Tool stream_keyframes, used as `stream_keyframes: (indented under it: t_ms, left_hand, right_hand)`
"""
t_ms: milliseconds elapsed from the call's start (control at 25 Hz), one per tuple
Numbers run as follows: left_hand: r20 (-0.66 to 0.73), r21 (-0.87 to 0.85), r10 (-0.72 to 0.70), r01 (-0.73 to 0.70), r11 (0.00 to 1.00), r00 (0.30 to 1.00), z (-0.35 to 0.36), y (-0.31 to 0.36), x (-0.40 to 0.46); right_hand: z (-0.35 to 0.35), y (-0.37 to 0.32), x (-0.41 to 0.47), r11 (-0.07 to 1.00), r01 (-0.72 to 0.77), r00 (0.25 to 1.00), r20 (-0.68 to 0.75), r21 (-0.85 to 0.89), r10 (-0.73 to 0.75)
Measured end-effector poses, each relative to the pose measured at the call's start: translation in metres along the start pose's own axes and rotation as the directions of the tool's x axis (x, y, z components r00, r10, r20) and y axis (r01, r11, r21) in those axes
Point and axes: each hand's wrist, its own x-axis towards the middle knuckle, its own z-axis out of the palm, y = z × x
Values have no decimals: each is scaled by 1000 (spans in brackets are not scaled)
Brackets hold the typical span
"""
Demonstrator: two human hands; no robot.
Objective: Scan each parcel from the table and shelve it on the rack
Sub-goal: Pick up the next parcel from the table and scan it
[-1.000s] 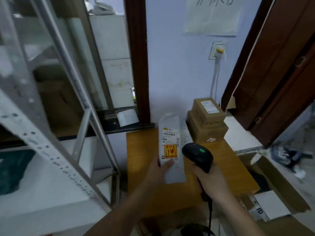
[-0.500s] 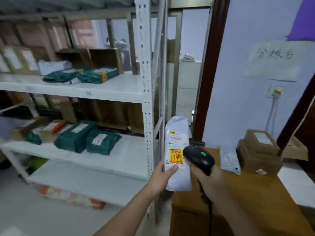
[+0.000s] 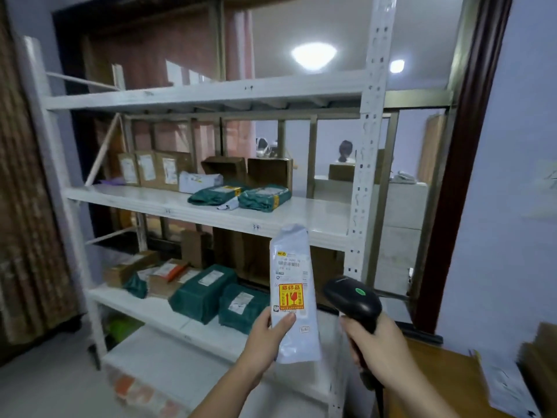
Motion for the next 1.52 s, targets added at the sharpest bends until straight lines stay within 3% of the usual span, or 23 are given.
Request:
stream_keyframes:
  t_ms: [360,880,1080,1440,1520]
  left_hand:
    - [-3,53,97,-96,994,995,-107,68,72]
    - [-12,84,324,-322,943,946,-84,170,259]
    - [159,117,310,-329,937,938,-82,200,343]
    - [397,394,93,-261,881,913,-72,174,416]
    - [415,512,90,-314,800,906,-72,169,419]
  right_hand:
    - [86,-94,64,985,172,984,-44,-25,-173]
    - [103,-137,177,978,200,964,-170,-50,-206]
    - [103,-135,203,989,141,964,-222,-48,-148]
    - [123,-133,218,993,51,938,-337,-106,-84]
    - [130,-136,222,992,55,934,-345,-117,-92]
